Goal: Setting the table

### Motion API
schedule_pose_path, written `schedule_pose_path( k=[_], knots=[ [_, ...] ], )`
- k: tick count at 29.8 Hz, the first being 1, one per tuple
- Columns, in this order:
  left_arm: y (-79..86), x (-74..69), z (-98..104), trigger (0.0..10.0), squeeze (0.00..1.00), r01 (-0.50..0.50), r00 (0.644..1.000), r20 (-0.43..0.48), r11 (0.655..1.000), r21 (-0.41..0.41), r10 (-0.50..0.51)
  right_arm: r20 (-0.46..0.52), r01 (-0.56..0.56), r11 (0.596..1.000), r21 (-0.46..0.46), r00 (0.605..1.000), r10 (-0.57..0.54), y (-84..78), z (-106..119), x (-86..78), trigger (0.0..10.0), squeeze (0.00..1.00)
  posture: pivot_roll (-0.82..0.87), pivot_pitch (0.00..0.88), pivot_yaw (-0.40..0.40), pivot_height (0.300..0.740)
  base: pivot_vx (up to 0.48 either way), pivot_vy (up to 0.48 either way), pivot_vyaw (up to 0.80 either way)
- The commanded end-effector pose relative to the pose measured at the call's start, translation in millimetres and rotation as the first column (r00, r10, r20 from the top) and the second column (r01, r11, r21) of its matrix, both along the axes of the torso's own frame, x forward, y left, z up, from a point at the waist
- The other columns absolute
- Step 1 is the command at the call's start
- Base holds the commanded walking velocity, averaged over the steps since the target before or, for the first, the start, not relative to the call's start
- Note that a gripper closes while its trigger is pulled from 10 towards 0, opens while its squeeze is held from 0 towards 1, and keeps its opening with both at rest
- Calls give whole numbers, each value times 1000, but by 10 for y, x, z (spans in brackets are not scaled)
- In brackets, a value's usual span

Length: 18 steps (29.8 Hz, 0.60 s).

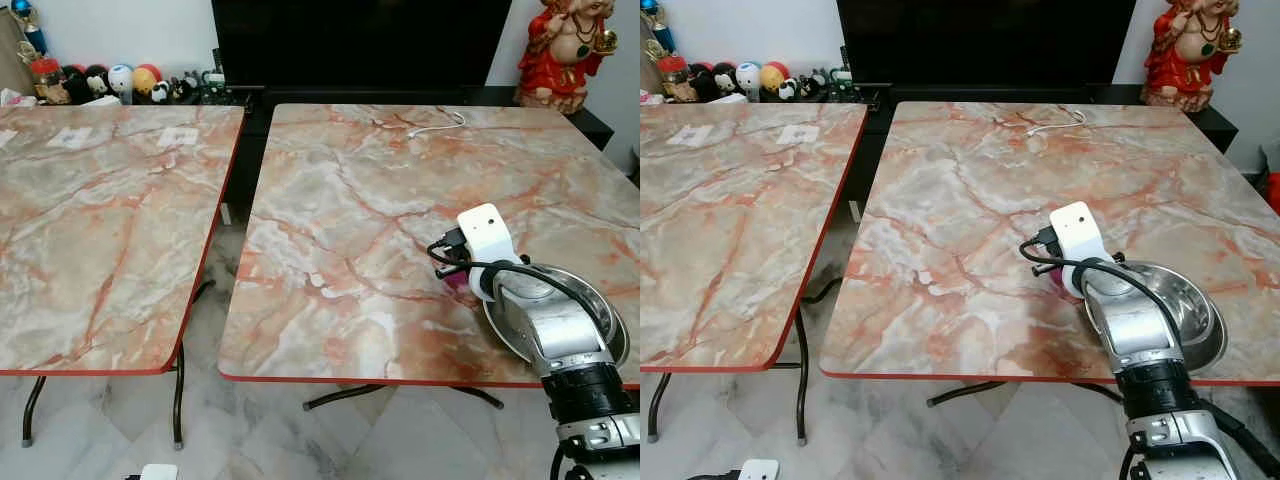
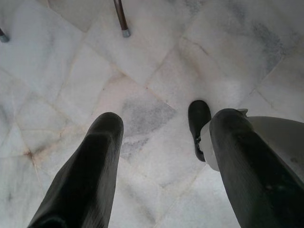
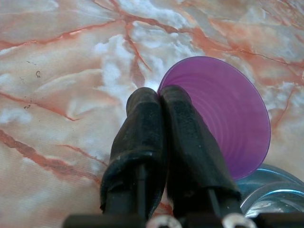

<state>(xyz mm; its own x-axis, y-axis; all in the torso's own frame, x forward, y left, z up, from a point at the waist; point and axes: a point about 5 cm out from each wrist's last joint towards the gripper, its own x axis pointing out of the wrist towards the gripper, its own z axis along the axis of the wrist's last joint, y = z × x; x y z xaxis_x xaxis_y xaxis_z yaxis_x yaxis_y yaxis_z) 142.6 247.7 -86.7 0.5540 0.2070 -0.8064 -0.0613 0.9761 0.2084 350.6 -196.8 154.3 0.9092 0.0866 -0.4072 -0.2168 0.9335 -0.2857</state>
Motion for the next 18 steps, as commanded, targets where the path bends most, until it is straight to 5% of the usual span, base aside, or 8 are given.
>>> schedule_pose_path(
  k=[1, 9, 11, 12, 14, 16, 17, 18],
  knots=[
    [40, -62, -17, 10000, 0, -14, 999, -30, 1000, 1, 14, 19, 2, 1000, 7, 1000, -2, -1, 43, -4, 10000, 329, -89, 23, -11, 740, 0, 0, 0],
    [42, -70, -19, 10000, 0, -14, 999, -31, 1000, 2, 14, 22, 1, 1000, 5, 1000, -1, -2, 44, 1, 10000, 275, -88, 24, -11, 740, 0, 0, 0],
    [45, -73, -19, 10000, 0, -14, 999, -32, 1000, 2, 15, 21, -1, 1000, 2, 1000, 1, -2, 42, 4, 10000, 412, -90, 24, -10, 740, 0, 0, 0],
    [46, -75, -19, 10000, 0, -15, 999, -32, 1000, 2, 15, 21, -1, 1000, 3, 1000, 1, -2, 42, 6, 10000, 722, -90, 24, -10, 740, 0, 0, 0],
    [46, -75, -19, 10000, 0, -14, 999, -32, 1000, 2, 14, 21, 5, 1000, -1, 1000, -5, -8, 42, 11, 10000, 769, -89, 25, -10, 740, 0, 0, 0],
    [46, -74, -19, 10000, 0, -13, 999, -31, 1000, 3, 14, 22, 9, 1000, -5, 1000, -9, -12, 42, 13, 10000, 592, -88, 24, -10, 740, 0, 0, 0],
    [46, -74, -18, 10000, 0, -14, 999, -31, 1000, 3, 14, 23, 9, 1000, -7, 1000, -9, -12, 43, 14, 10000, 0, -89, 25, -10, 740, 0, 0, 0],
    [47, -74, -18, 10000, 0, -14, 999, -31, 1000, 3, 14, 23, 7, 1000, -8, 1000, -7, -9, 43, 14, 10000, 0, -89, 24, -11, 740, 0, 0, 0]
  ],
)
